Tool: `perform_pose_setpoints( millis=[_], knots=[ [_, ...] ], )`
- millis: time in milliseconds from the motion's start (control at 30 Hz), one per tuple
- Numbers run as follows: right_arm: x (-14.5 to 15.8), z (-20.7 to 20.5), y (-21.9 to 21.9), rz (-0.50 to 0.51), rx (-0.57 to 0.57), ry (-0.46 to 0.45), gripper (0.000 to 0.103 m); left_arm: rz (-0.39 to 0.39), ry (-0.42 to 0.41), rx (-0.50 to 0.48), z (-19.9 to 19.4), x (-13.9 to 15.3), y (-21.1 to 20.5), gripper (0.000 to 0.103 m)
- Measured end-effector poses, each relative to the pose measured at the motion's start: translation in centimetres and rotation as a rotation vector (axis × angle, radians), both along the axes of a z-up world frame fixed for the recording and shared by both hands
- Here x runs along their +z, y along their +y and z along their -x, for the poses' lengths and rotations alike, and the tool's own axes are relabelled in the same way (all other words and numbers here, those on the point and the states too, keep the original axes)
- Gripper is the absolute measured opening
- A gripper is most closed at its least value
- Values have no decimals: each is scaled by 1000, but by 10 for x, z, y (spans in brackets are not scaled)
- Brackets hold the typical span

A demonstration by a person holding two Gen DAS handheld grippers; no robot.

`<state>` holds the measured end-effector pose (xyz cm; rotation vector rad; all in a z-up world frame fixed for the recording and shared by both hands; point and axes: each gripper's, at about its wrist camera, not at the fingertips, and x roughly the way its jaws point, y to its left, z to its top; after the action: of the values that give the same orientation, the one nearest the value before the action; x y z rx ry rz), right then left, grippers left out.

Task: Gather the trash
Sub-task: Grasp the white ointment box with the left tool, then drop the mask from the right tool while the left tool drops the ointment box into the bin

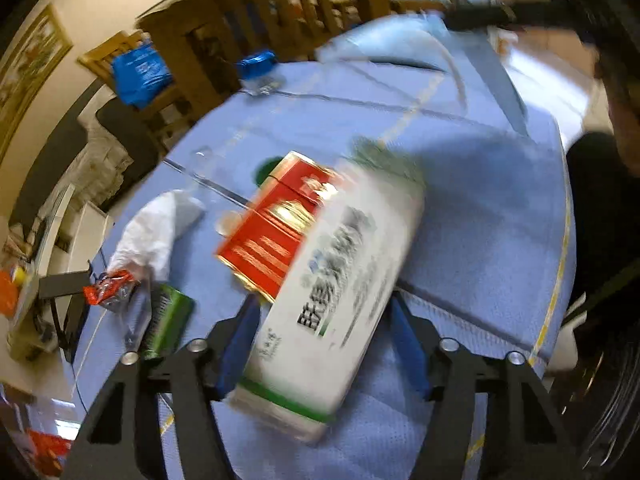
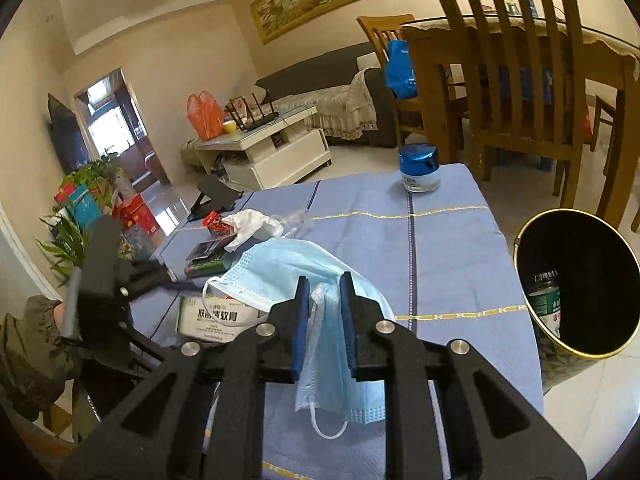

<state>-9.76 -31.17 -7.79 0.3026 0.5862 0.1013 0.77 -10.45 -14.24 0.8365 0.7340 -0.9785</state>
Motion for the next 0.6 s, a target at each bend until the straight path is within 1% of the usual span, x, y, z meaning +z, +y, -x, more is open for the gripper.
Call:
perform_pose_setpoints(
  millis=[33,67,167,233,267,333,400,433,533,600],
  knots=[
    [-1,0,-4,-11,-4,0,16,11,-9,-21,5,-1,2,58],
    [-2,0,-6,-19,-5,0,16,18,0,-33,7,-2,3,54],
    [-6,-2,-11,-40,-5,2,16,36,56,-22,2,-4,5,50],
    [-8,-4,-11,-45,-5,1,16,42,66,-17,2,-4,5,49],
    [-8,-3,-10,-44,-5,-1,16,57,86,-13,3,-3,6,49],
    [-8,-2,-11,-46,-7,-10,16,111,145,7,3,4,11,48],
    [-8,-1,-15,-55,-16,-16,16,206,196,61,-1,16,22,48],
    [-8,0,-18,-64,-21,-20,16,269,222,99,-5,24,29,48],
    [-9,0,-28,-88,-37,-29,16,363,237,180,-5,39,38,48],
    [-7,1,-34,-90,-52,-38,16,385,216,213,-3,45,36,48]
  ],
)
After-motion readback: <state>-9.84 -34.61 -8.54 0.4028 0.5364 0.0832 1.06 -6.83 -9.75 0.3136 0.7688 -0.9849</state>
